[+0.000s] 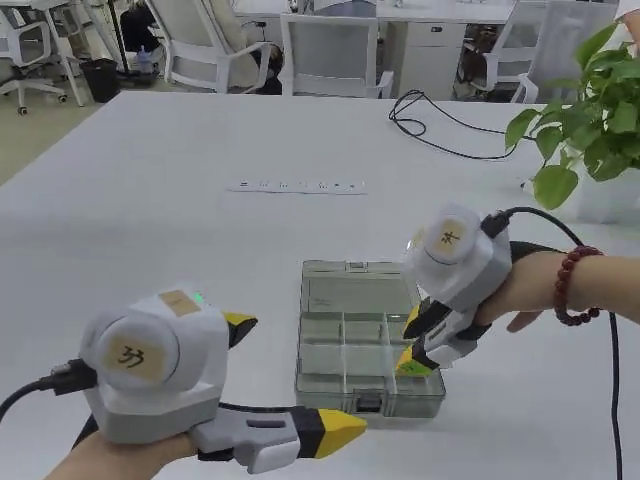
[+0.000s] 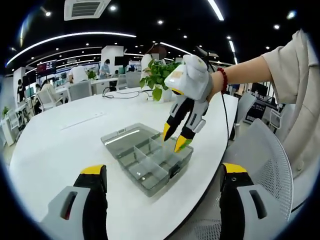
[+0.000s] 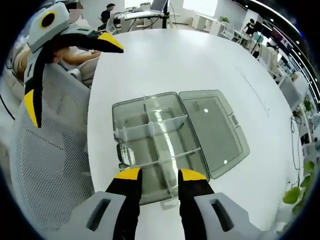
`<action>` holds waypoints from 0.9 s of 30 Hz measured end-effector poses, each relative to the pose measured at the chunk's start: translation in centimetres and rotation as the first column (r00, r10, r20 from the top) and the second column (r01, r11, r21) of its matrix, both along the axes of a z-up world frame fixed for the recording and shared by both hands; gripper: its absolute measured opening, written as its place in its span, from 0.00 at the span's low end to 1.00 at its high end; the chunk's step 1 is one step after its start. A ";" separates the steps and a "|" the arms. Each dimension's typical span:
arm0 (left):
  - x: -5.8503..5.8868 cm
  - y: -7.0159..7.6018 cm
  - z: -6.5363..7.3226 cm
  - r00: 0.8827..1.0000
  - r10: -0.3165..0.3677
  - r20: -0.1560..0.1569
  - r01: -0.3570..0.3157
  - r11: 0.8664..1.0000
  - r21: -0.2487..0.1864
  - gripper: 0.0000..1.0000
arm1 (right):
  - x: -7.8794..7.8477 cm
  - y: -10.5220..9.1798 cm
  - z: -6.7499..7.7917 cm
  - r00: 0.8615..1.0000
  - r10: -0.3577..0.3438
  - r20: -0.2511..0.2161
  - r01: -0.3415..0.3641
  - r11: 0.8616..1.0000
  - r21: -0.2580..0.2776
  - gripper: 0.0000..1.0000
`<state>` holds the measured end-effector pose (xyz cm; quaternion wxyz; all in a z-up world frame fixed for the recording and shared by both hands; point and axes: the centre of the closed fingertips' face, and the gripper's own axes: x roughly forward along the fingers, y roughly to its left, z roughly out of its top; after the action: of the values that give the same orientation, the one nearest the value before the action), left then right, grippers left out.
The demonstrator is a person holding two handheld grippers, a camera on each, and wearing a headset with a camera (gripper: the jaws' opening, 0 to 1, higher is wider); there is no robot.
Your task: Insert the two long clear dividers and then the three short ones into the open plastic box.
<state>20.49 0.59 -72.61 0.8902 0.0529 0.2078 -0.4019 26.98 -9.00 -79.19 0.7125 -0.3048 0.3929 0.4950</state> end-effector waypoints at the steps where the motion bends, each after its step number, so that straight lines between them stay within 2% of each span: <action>1: 0.0 0.1 0.1 1.000 0.002 -0.001 -0.002 1.000 -0.001 0.95 | -0.1 -0.2 0.6 1.000 -0.029 0.000 0.029 0.999 0.029 0.32; 3: 0.1 0.2 0.2 1.000 0.006 0.001 -0.006 1.000 -0.002 0.95 | -0.2 -0.3 1.4 0.998 -0.062 0.009 0.061 0.995 0.077 0.35; 5: 0.0 0.6 0.2 1.000 0.008 -0.001 -0.008 1.000 0.002 0.95 | -0.5 -0.5 2.3 0.995 -0.103 0.006 0.101 0.986 0.135 0.36; 7: 0.0 0.9 0.1 1.000 0.016 -0.004 -0.016 1.000 0.001 0.94 | -1.1 -1.2 2.7 0.991 -0.131 -0.012 0.131 0.979 0.157 0.40; 8: 0.0 1.1 0.1 1.000 0.024 -0.006 -0.024 1.000 -0.001 0.94 | -1.3 -1.5 2.8 0.991 -0.135 -0.008 0.135 0.978 0.158 0.43; 11: -0.1 1.8 0.1 0.999 0.037 -0.007 -0.037 0.999 0.007 0.93 | -2.4 -1.9 3.3 0.985 -0.170 -0.004 0.167 0.964 0.208 0.53; 14: -0.1 2.4 0.2 0.999 0.049 -0.010 -0.049 0.999 0.010 0.93 | -3.0 -2.4 3.6 0.979 -0.201 0.032 0.187 0.952 0.240 0.60; 17: -0.2 2.8 0.7 0.998 0.059 0.007 -0.059 0.998 0.001 0.93 | -3.2 -2.8 4.1 0.970 -0.227 0.085 0.197 0.942 0.273 0.63; 19: -0.3 2.9 1.0 0.998 0.062 0.007 -0.062 0.998 -0.017 0.93 | -3.7 -3.0 4.3 0.965 -0.245 0.093 0.209 0.932 0.295 0.66; 21: -0.5 3.0 1.0 0.998 0.061 0.005 -0.061 0.998 -0.004 0.93 | -3.9 -3.2 4.6 0.958 -0.267 0.103 0.223 0.921 0.321 0.70; 22: -0.5 3.2 0.9 0.998 0.063 0.007 -0.063 0.998 0.006 0.93 | -3.9 -3.4 4.8 0.954 -0.281 0.109 0.230 0.913 0.336 0.71; 24: -0.7 3.5 0.8 0.998 0.063 0.007 -0.063 0.998 0.019 0.92 | -3.9 -3.6 5.3 0.937 -0.333 0.103 0.269 0.880 0.392 0.73; 27: -1.0 3.7 0.7 0.997 0.071 0.004 -0.071 0.997 0.023 0.92 | -4.3 -4.1 5.6 0.924 -0.376 0.076 0.308 0.846 0.435 0.76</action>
<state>19.45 4.33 -71.86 0.9035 0.0566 0.2128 -0.3676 22.65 -13.06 -73.57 0.8665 -0.1095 0.2692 0.4060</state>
